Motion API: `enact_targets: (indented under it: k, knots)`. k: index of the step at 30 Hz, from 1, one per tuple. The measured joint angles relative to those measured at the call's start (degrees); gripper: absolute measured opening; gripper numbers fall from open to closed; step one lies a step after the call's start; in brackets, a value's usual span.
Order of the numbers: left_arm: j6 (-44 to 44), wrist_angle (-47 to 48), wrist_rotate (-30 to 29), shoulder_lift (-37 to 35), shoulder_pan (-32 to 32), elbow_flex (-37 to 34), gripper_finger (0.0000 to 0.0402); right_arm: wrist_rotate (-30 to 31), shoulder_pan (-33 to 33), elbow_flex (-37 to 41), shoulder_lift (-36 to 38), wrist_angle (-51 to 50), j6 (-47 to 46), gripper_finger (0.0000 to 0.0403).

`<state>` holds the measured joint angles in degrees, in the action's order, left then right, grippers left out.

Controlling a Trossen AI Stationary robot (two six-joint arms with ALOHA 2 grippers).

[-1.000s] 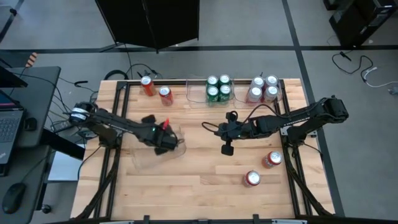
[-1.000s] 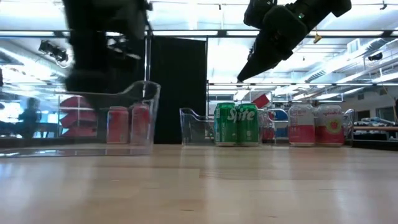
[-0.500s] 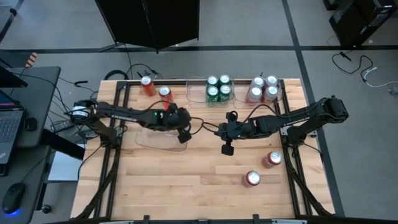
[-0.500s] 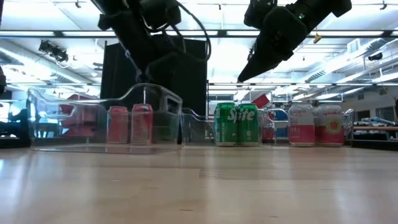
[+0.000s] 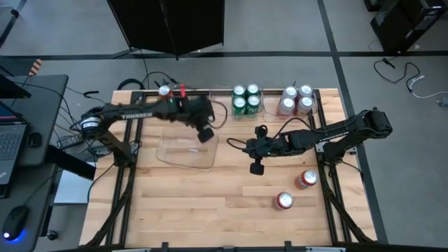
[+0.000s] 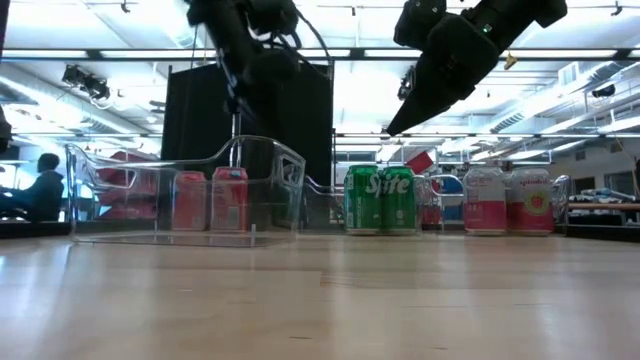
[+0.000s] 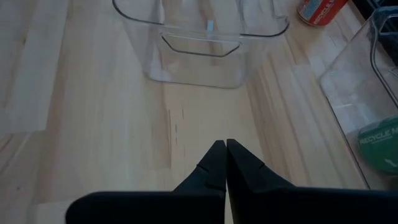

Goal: Sort soda cans
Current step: Move the bottom transparent bin from the bottom left to the middle of the table, then put the middle top red soda can into the bottom transparent bin

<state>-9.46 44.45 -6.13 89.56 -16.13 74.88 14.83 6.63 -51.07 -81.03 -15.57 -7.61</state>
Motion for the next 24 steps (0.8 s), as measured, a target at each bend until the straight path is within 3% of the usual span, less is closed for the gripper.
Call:
enact_targets:
  k: [8, 14, 18, 24]
  knots:
    - [4.4, 19.7, -0.2, 0.0, -10.6, 16.8, 0.0, 0.0, 0.0, 0.0, 0.0, 0.0, -0.2, 0.0]
    - [6.5, 25.3, 0.4, 0.0, -18.5, 18.0, 0.0018, 0.0, 0.0, 0.0, 0.0, 0.0, -0.2, 0.0]
    - [8.1, 26.7, 0.7, 0.8, -19.8, 17.6, 0.0075, 0.0, 0.0, 0.0, 0.0, 0.0, -0.4, 0.0]
    - [9.1, 26.7, 0.7, 3.0, -19.9, 17.6, 0.0202, 0.0, 0.0, 0.0, 0.0, 0.2, -0.4, 0.0]
